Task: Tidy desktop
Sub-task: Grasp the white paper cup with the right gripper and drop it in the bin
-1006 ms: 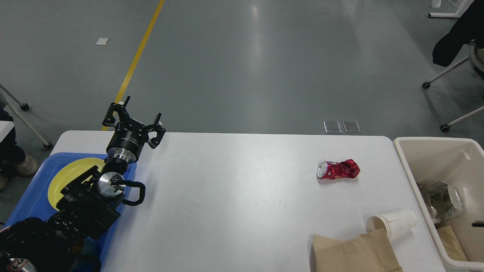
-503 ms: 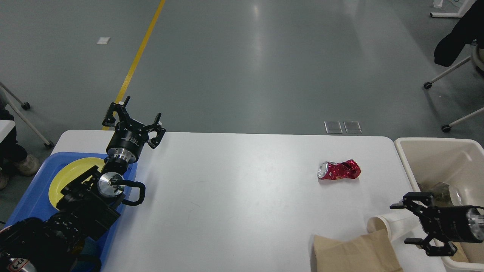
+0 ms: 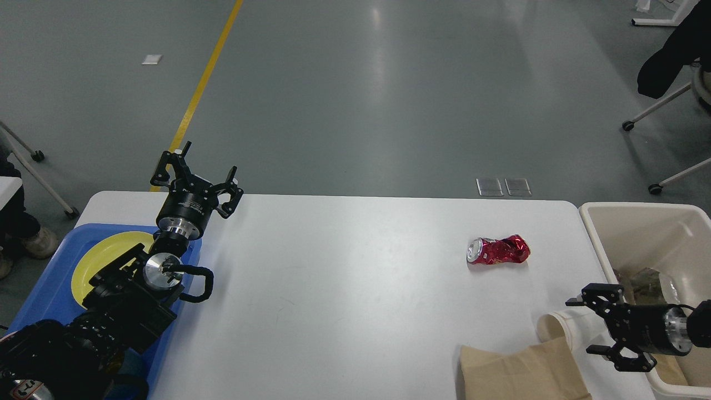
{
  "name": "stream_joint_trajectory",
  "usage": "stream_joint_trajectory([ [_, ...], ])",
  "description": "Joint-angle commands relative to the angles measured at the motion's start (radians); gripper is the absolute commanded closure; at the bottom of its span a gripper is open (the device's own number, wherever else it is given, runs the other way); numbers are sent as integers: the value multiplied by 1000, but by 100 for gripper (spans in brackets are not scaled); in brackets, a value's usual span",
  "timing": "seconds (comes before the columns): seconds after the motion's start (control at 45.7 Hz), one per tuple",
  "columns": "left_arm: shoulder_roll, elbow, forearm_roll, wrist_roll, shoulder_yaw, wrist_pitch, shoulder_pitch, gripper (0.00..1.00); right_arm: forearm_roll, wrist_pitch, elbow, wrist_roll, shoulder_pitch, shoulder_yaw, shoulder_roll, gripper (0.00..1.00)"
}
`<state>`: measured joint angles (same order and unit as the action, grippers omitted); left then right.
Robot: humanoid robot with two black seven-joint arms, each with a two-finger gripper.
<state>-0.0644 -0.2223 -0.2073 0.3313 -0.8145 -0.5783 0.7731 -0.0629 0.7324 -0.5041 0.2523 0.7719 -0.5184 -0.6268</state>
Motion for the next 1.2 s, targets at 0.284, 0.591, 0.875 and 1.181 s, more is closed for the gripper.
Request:
stream_joint_trajectory([
  [0.284,0,0,0,0,0,0,0,3,-28,-148,41,-7,-65,20,140,78],
  [0.591,0,0,0,0,0,0,0,3,-14,-146,1,-8,6,-66,115,100],
  [0.875,0,0,0,0,0,0,0,3,-14,-114,-139,-8,228,-271,-34,100],
  [1.181,0,0,0,0,0,0,0,3,8,205,-234,-8,610,-615,-152,100],
])
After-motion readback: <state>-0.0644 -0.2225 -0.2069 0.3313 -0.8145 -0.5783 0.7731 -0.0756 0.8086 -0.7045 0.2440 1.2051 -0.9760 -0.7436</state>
